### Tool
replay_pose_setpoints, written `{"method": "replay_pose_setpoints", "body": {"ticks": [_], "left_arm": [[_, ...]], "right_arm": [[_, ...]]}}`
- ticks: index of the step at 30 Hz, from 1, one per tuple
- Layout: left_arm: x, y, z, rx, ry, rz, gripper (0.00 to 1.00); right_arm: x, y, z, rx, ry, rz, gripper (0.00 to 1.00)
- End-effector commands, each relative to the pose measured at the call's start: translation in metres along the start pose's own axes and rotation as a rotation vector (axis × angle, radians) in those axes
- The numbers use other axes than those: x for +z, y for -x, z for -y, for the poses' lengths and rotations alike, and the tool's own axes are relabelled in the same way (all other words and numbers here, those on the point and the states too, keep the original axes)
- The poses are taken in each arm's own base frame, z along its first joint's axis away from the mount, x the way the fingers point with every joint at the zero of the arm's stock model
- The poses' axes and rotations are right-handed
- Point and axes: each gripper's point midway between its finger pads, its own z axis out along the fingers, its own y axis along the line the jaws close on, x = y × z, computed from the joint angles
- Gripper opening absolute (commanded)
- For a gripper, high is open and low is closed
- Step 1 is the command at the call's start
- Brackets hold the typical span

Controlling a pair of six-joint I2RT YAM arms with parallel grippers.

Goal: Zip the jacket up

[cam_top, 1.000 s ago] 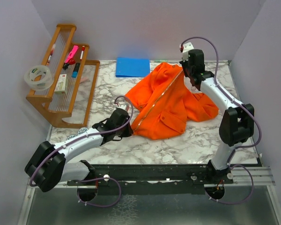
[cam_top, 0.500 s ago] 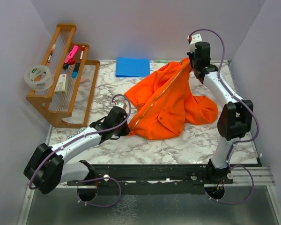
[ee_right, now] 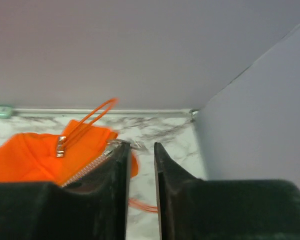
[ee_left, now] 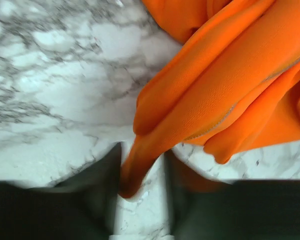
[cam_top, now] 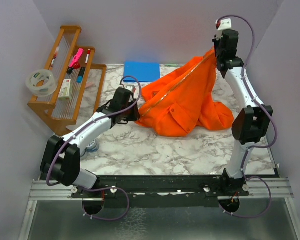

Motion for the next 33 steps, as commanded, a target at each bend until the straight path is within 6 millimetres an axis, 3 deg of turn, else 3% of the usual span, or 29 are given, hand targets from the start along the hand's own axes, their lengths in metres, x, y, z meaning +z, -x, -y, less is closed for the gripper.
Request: {"method": "replay_pose_setpoints", "body": {"ticks": [1,2,6,7,11,15,18,20,23,28,30,33], "left_arm": [[-0.013,0.041,-0.023,-0.025,0.025,0.028,0.91],[-0.018,0.051,-0.026,-0.038,0.034,0.057,0.98],[-0.033,0.077,-0.043,-0.087,0.065,0.127,0.99],[-0.035,0.080,-0.047,-0.098,0.073,0.133,0.99],[-0.046,0.087,-0.036,-0.067,0.011,0.154,0.99],[-0.067,0.104,-0.027,-0.035,-0.015,0.241,0.99],[-0.085,0.117,-0.024,-0.001,-0.015,0.308,0.99],[-0.094,0.120,-0.020,0.022,-0.029,0.325,0.99],[-0.100,0.112,-0.022,0.045,-0.031,0.333,0.99],[-0.107,0.090,-0.039,0.021,0.030,0.361,0.99],[-0.110,0.081,-0.043,-0.005,0.031,0.384,0.99],[-0.117,0.068,-0.042,-0.034,0.001,0.429,0.99]], "right_arm": [[-0.010,0.029,0.042,0.083,-0.091,0.048,0.43],[-0.013,0.026,0.039,0.100,-0.074,0.037,0.53],[-0.033,0.032,0.035,0.197,-0.020,0.050,0.96],[-0.038,0.035,0.034,0.233,-0.007,0.048,0.99],[-0.069,0.048,0.013,0.433,0.142,0.010,1.00],[-0.117,0.045,-0.060,0.610,0.567,-0.066,1.00],[-0.162,0.013,-0.106,0.754,0.818,-0.167,1.00],[-0.192,-0.019,-0.122,0.826,0.877,-0.244,1.00],[-0.225,-0.062,-0.111,0.773,0.797,-0.266,1.00],[-0.259,-0.116,-0.068,0.540,0.583,-0.281,1.00],[-0.269,-0.131,-0.057,0.489,0.508,-0.300,1.00],[-0.285,-0.136,-0.056,0.472,0.516,-0.281,1.00]]}}
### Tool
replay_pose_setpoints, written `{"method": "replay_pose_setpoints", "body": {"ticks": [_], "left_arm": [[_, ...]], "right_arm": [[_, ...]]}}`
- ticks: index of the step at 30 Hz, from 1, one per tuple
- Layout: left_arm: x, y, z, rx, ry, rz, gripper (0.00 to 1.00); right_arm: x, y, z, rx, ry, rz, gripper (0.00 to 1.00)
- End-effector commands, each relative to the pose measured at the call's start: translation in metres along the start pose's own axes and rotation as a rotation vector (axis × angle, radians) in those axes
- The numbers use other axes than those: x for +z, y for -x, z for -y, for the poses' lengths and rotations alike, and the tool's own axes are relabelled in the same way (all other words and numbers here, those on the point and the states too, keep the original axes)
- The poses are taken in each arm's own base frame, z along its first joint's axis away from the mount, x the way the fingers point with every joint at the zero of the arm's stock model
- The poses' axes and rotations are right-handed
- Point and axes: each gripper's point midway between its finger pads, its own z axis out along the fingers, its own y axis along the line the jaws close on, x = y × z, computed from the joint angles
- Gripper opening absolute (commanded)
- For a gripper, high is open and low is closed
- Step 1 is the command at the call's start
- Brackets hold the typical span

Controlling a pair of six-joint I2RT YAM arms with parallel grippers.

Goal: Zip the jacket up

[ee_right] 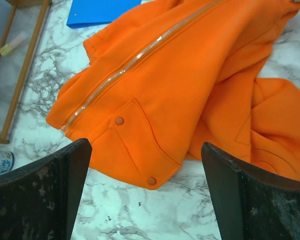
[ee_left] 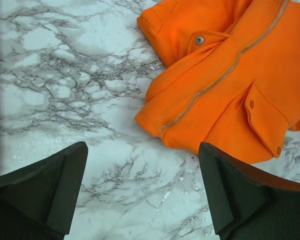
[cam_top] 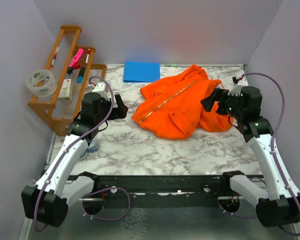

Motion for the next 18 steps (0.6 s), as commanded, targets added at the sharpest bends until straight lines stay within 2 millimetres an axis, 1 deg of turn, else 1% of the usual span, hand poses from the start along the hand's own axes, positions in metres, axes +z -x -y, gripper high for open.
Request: {"method": "replay_pose_setpoints", "body": {"ticks": [1,4,10,11,14,18], "left_arm": [[-0.014,-0.007,-0.006,-0.055,0.005,0.087,0.99],[-0.018,-0.018,-0.011,-0.070,0.013,0.102,0.99],[-0.020,-0.034,-0.021,-0.061,0.035,0.100,0.99],[-0.021,-0.034,-0.022,-0.057,0.038,0.106,0.99],[-0.028,-0.024,-0.021,-0.014,0.033,0.144,0.99],[-0.029,-0.025,-0.022,-0.003,0.040,0.136,0.99]], "right_arm": [[-0.018,-0.024,0.018,-0.087,-0.091,-0.021,1.00],[-0.020,-0.026,0.014,-0.111,-0.074,-0.005,1.00],[-0.012,-0.028,0.012,-0.091,-0.078,-0.033,1.00],[-0.011,-0.028,0.011,-0.089,-0.075,-0.037,1.00],[-0.005,-0.032,0.012,-0.089,-0.072,-0.053,1.00],[0.001,-0.034,0.007,-0.140,-0.036,-0.073,1.00]]}}
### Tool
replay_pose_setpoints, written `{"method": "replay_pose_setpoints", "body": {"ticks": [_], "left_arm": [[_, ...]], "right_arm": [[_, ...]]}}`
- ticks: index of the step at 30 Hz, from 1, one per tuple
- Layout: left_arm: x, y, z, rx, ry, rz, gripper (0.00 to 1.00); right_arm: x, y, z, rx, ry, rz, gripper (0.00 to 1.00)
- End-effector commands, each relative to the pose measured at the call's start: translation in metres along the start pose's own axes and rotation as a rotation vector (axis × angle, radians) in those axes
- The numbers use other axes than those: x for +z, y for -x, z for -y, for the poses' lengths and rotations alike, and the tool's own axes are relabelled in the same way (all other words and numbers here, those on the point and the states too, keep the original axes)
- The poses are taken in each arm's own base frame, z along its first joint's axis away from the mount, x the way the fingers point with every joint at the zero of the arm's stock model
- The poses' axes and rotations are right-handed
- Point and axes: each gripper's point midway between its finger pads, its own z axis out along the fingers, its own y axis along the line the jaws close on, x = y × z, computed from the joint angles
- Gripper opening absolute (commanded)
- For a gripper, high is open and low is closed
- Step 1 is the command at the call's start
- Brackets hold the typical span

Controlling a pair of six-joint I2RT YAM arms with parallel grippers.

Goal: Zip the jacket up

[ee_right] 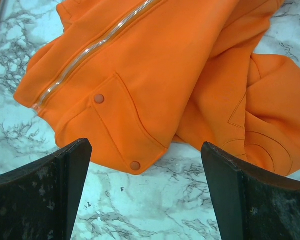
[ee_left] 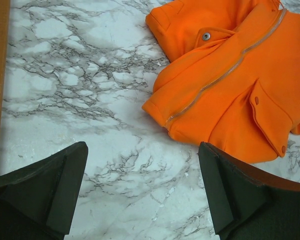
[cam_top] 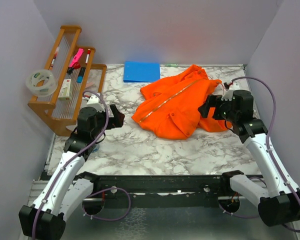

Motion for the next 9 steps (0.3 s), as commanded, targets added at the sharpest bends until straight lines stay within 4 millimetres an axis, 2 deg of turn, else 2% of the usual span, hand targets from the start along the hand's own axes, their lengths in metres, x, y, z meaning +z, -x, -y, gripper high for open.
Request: {"method": "replay_pose_setpoints", "body": {"ticks": [1,9], "left_arm": [[-0.0027,0.0108,-0.0026,0.028,0.015,0.041,0.99],[-0.0004,0.0115,-0.0080,0.024,0.048,0.041,0.99]], "right_arm": [[0.0056,-0.0034,-0.0018,-0.060,0.012,-0.026,1.00],[0.0093,-0.0001,-0.0051,-0.077,0.020,-0.023,1.00]]}}
